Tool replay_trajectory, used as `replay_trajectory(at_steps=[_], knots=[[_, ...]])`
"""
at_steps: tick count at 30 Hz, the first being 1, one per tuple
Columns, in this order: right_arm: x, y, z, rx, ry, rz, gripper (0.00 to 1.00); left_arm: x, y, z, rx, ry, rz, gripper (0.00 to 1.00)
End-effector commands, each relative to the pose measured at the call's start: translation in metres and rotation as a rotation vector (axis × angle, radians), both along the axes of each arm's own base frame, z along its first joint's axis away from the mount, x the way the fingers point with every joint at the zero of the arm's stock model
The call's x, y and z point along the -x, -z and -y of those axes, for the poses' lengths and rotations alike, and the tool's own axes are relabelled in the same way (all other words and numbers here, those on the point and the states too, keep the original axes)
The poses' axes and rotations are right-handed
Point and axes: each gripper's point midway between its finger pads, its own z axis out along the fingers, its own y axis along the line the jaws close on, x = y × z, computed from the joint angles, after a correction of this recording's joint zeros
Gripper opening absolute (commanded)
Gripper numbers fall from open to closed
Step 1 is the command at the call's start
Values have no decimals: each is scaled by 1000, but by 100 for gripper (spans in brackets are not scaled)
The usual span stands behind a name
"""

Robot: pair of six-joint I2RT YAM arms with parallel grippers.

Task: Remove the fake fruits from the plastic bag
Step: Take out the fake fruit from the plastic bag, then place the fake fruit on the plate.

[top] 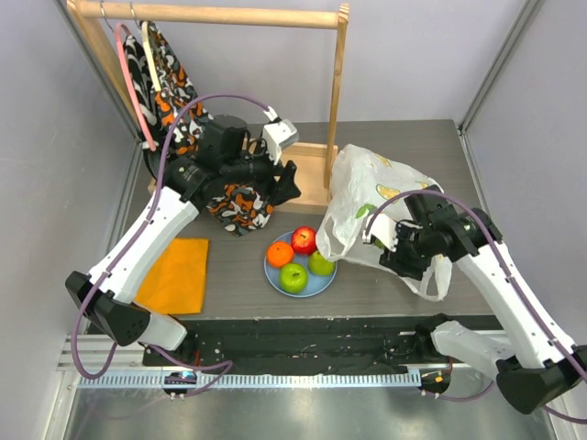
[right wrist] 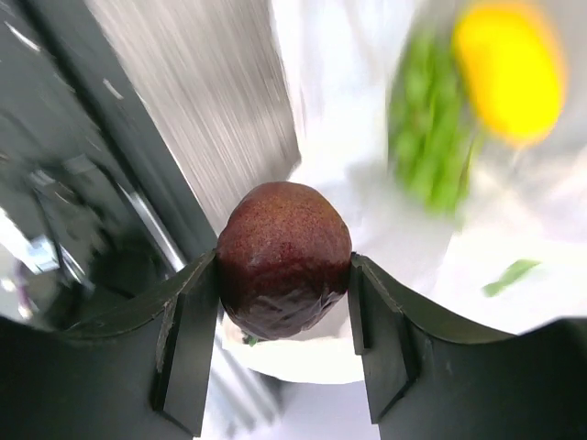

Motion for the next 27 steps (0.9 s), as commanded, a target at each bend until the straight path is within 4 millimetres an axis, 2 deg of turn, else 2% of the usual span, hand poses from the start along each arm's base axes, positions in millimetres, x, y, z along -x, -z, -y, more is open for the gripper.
replay_trajectory(at_steps=[1, 3, 5, 9, 12, 14, 18, 19, 21, 22, 23, 26, 27], knots=[[57, -14, -44, -163, -114, -199, 55, -5, -26, -3, 27, -10, 91, 70], [69, -6, -67, -201, -177, -274, 52, -5, -23, -5, 21, -11, 90, 70], [74, 5, -74, -195, -205, -307, 54, -5, -23, -8, 16, -24, 98, 70], [86, 20, -73, -149, -227, -399, 53, -6, -28, -16, 12, -48, 115, 70], [103, 33, -59, -74, -288, -429, 50, -5, -33, -20, 15, -54, 127, 70], [98, 28, -62, -79, -305, -372, 51, -6, -34, -24, 7, -66, 140, 70], [71, 7, -108, -174, -325, -295, 52, -12, -30, -37, -15, -107, 151, 70], [65, -4, -122, -207, -346, -270, 52, -14, -30, -42, -13, -123, 151, 70], [60, -6, -140, -212, -388, -298, 53, -18, -32, -46, 25, -163, 116, 70], [58, -15, -152, -229, -424, -286, 54, -24, -34, -54, 47, -189, 99, 70], [57, -8, -161, -213, -443, -331, 55, -26, -36, -56, 68, -200, 91, 70], [54, 1, -180, -160, -518, -312, 53, -30, -42, -66, 107, -238, 82, 70], [42, 10, -186, -121, -527, -266, 52, -30, -41, -68, 108, -246, 76, 70]])
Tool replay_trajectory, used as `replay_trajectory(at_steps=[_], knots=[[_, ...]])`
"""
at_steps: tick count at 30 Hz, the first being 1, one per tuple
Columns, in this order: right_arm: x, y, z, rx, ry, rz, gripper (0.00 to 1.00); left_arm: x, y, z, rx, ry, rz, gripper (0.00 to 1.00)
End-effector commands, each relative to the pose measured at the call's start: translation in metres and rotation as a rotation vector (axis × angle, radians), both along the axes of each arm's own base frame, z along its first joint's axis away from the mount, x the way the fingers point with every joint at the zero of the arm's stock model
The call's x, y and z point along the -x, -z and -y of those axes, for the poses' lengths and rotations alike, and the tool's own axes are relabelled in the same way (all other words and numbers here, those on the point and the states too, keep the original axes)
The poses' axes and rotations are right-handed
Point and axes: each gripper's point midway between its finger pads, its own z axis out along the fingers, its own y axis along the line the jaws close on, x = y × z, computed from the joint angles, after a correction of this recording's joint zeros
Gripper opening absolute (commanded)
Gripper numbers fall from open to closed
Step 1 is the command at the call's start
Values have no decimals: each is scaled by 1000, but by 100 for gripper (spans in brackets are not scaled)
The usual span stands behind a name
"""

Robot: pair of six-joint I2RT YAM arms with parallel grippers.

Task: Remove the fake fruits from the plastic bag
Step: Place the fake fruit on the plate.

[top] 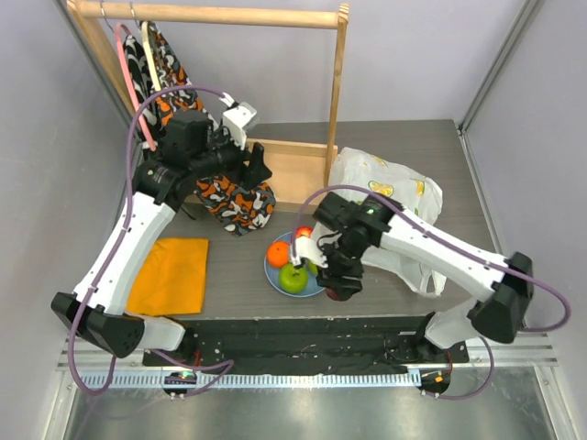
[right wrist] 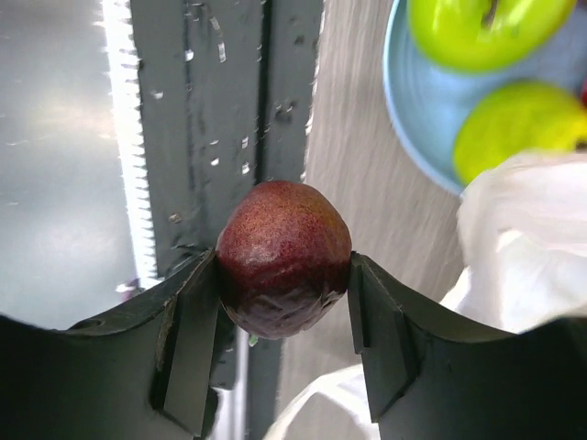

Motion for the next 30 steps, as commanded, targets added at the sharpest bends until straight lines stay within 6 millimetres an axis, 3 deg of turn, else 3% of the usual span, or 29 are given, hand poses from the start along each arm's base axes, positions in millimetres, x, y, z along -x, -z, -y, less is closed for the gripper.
replay_trajectory(at_steps=[1, 6, 13, 19, 26, 29, 30], knots=[[-16, 19, -29, 31, -100, 101, 51, -2, -21, -14, 85, -49, 26, 70], [-52, 50, -50, 114, -84, 268, 50, 4, -21, -29, 70, -75, 45, 71], [-68, 63, -69, 159, -55, 312, 50, 8, -15, -37, 75, -92, 31, 70], [-70, 73, -67, 182, -23, 331, 52, 7, -14, -36, 82, -86, 32, 70], [-52, 87, -68, 210, -76, 311, 58, 3, -11, -30, 100, -72, 9, 70], [-55, 94, -66, 243, -84, 355, 65, 3, -14, -29, 109, -70, 9, 70], [-57, 95, -64, 253, -81, 366, 72, 2, -14, -29, 109, -72, 10, 71]])
